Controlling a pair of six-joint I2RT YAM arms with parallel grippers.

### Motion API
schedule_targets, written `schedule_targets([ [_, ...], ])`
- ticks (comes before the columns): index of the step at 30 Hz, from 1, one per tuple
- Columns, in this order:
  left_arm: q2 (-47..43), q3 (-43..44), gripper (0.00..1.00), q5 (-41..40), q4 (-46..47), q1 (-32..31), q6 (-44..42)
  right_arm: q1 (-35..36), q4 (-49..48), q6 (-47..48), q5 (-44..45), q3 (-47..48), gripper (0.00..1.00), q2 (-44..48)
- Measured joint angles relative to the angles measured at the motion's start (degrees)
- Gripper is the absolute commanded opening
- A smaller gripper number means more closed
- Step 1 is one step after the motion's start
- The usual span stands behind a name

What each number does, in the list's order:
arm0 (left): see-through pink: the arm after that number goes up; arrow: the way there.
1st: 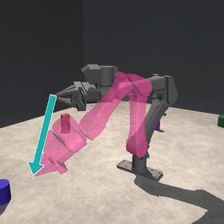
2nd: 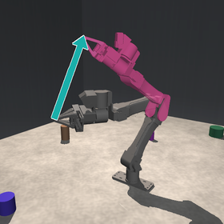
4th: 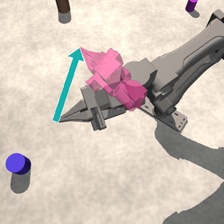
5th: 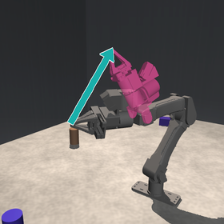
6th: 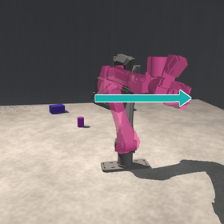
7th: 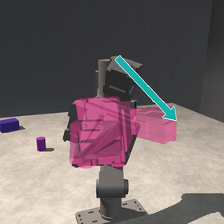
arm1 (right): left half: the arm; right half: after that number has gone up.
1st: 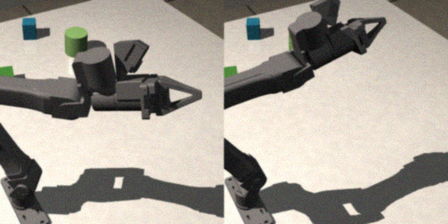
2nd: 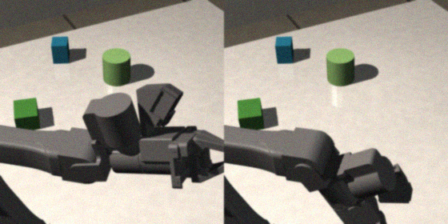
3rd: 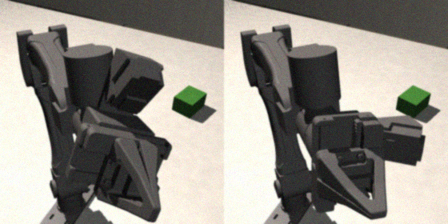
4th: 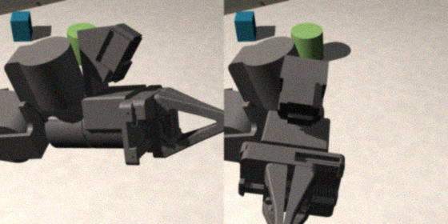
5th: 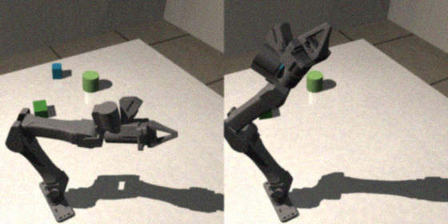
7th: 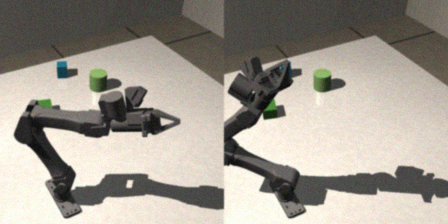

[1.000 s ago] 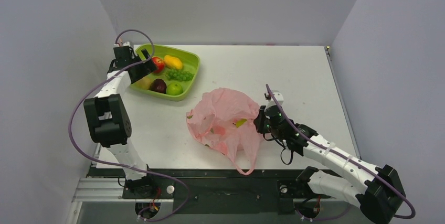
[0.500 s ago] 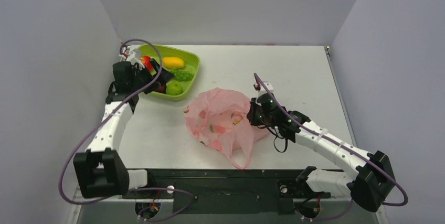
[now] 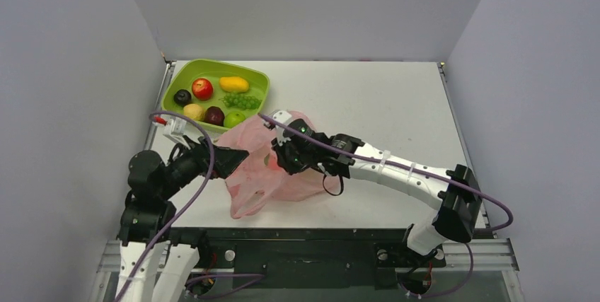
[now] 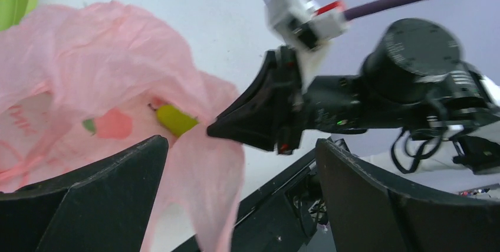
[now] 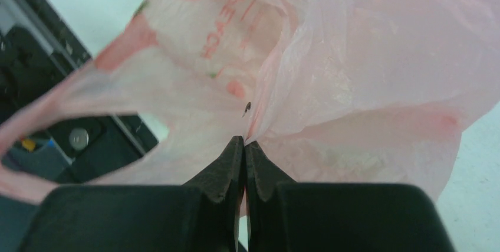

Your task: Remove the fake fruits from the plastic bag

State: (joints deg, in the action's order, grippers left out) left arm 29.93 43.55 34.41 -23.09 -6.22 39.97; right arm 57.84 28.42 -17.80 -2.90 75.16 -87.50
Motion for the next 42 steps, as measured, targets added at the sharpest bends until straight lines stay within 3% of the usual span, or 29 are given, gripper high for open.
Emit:
schedule_targets([
  [5,-3.4,6.8,0.94,0.2,-6.7,-1.1,-1.4,5.7,2.8,2.2,-0.3,-0.4,0.0,-0.7],
  [9,-4.1,5.3,0.94,1.2,-8.4,-1.3,-0.1,6.0,3.5,0.9,4.1,-6.1,0.06,2.8],
  [11,-4.1,3.5,0.93,2.3,-8.8,-1.5,0.7,6.0,4.2,-0.4,7.3,-8.4,0.13,4.3],
  [16,-3.1,-2.0,0.91,3.8,-8.8,-3.3,2.2,6.6,4.7,-3.3,13.9,-11.2,0.44,6.3],
  [20,-3.4,-8.3,0.91,2.8,-6.9,-7.3,5.3,7.3,4.6,-4.7,18.1,-13.4,0.53,8.8],
  [23,-3.3,-12.4,0.91,-1.0,-5.0,-15.3,8.6,7.5,4.5,-5.7,20.7,-15.2,0.53,10.4],
  [25,-2.2,-13.3,0.9,-4.1,-3.5,-22.8,9.7,7.6,4.4,-6.3,22.0,-15.8,0.47,10.5],
  [28,2.0,-12.9,0.9,-13.4,-1.1,-37.6,10.3,7.8,4.2,-7.1,23.3,-16.1,0.41,10.4],
  [33,10.9,-10.4,0.9,-31.2,1.3,-56.5,9.8,8.0,2.7,-8.7,25.2,-17.0,0.52,10.4],
  [36,14.3,-10.1,0.89,-38.4,3.3,-61.1,9.6,8.3,1.9,-9.7,25.7,-19.1,0.57,10.5],
  [40,15.0,-10.1,0.89,-44.5,5.9,-62.4,9.7,8.9,-0.6,-11.9,25.0,-24.3,0.58,11.9],
  [41,14.7,-10.2,0.9,-45.8,6.7,-62.4,9.9,9.0,-1.5,-12.9,24.6,-25.7,0.53,12.5],
  [42,14.3,-10.2,0.9,-46.7,7.1,-62.4,10.1,9.0,-2.3,-13.6,24.4,-26.6,0.42,13.0],
])
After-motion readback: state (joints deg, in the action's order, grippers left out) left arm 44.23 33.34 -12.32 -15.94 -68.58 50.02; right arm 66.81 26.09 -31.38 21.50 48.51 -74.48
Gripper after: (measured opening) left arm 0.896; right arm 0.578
